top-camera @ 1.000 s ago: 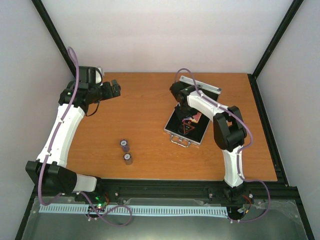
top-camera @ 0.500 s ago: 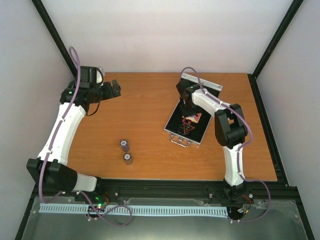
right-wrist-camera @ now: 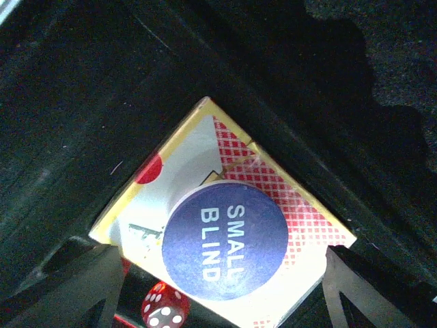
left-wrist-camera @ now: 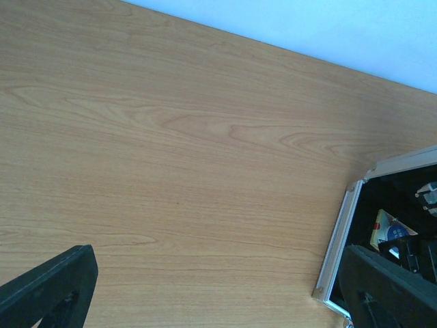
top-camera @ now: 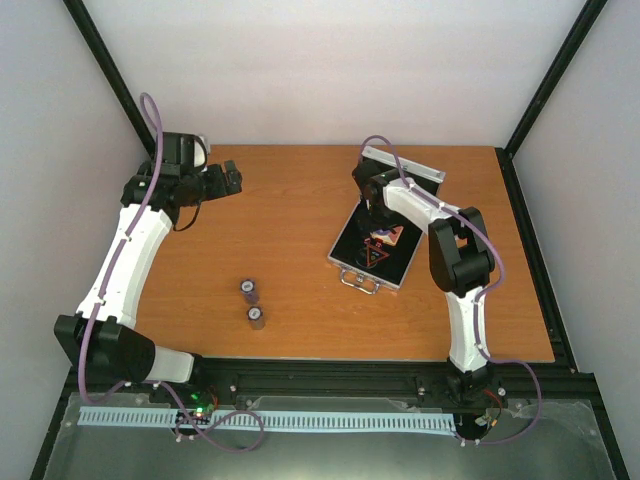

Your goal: Pack up texas hold em set

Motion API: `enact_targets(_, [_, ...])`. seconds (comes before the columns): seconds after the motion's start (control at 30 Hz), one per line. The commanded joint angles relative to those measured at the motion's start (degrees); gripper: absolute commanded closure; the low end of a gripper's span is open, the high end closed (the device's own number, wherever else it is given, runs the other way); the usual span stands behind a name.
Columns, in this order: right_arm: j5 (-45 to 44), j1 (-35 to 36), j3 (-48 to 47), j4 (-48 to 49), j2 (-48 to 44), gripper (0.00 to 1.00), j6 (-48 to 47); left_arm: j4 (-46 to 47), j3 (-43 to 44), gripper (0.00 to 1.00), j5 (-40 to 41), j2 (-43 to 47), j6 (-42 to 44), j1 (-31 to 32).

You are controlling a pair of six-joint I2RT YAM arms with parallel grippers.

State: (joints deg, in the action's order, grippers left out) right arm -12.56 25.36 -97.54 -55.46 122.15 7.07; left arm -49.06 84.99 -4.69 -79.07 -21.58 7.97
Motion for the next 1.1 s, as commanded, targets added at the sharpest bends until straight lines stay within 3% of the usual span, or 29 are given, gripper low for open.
enact_targets(0.0, [1.9, 0.6, -0.8, -1.0, -4.0, 0.17, -1.3, -0.2, -0.1, 0.0, -0.2, 1.0, 0.9, -0.3])
enact_targets(0.33, [5.4, 10.0, 1.8, -5.1, -10.4, 0.16, 0.6, -0.4, 0.7, 0.0, 0.2, 2.0, -1.1, -0.3])
enact_targets(0.53, [5.5, 22.2, 1.3, -7.8, -12.1, 0.16, 4.7, -0.6, 2.4, 0.0, 0.4, 2.7, -2.9, -0.3])
enact_targets(0.7, [10.6, 30.8, 2.4, -5.9, -13.6, 0.16, 9.4, -1.2, 6.1, 0.0, 1.1, 3.4, -4.7, -0.3])
enact_targets(1.07, [15.3, 40.9, -14.7, -11.2, -3.6, 0.17, 9.9, -2.5, 9.8, 0.0, 1.9, 6.1, -5.3, -0.3])
